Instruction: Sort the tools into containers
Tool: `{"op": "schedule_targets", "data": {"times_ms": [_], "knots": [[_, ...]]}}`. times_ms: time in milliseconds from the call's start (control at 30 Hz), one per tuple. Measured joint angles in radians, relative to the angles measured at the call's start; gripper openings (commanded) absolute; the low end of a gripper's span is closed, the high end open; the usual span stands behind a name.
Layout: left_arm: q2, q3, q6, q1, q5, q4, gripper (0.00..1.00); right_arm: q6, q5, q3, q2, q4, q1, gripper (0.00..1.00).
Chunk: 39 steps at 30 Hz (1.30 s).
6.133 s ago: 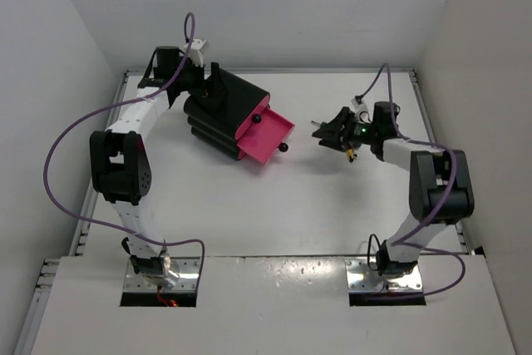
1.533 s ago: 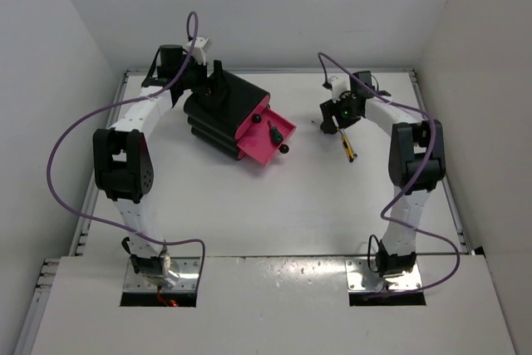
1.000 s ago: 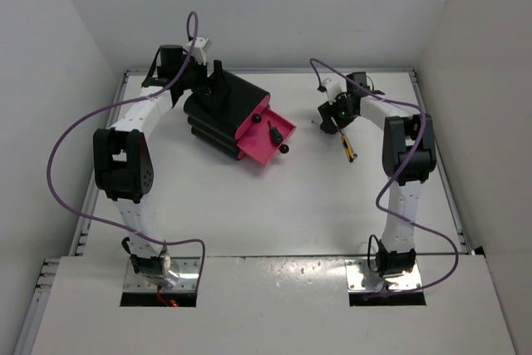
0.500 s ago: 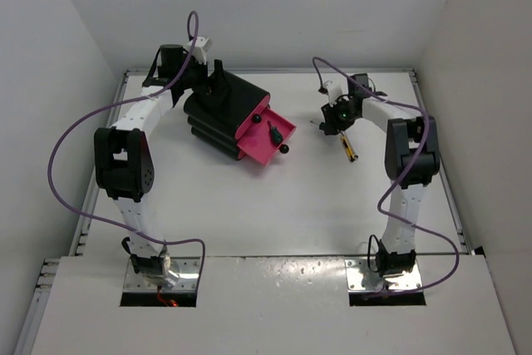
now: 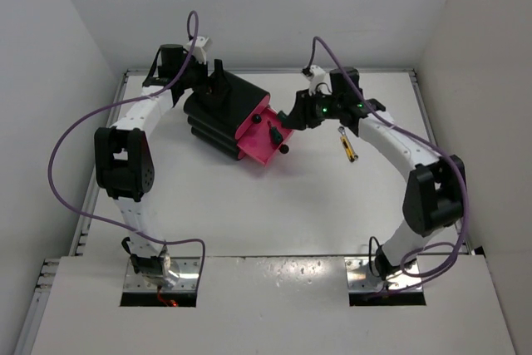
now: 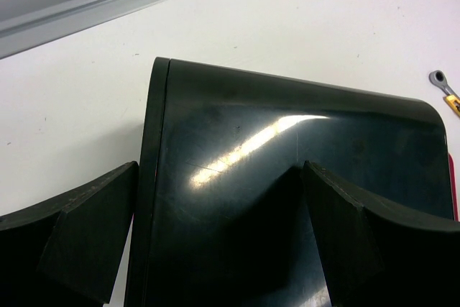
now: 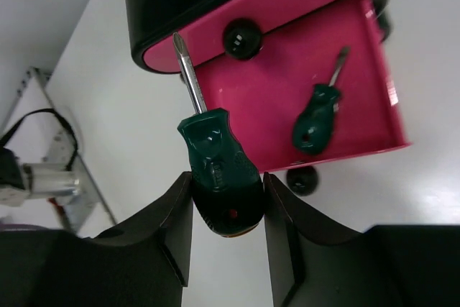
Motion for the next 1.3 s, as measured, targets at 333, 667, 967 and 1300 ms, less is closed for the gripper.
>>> {"op": "schedule_targets", "data": {"times_ms": [333,667,967,1300], "knots": [[0.004,0.009,-0.001,0.0,0.0,-0.006,0.99,0.289,0.003,-0.032,0.09,0.018,0.063,0.02],[0.008,0.02,-0.001,0.0,0.0,-0.018,0.99,0.348,0.016,-0.023,0.209,0.025,0.133,0.02],[0.011,0.022,-0.002,0.0,0.0,-0.018,0.99,0.369,0.039,-0.01,0.237,0.018,0.14,0.23],[0.016,0.027,-0.005,0.0,0.003,-0.017,0.99,0.359,0.064,0.096,0.28,0.018,0.147,0.64]]}}
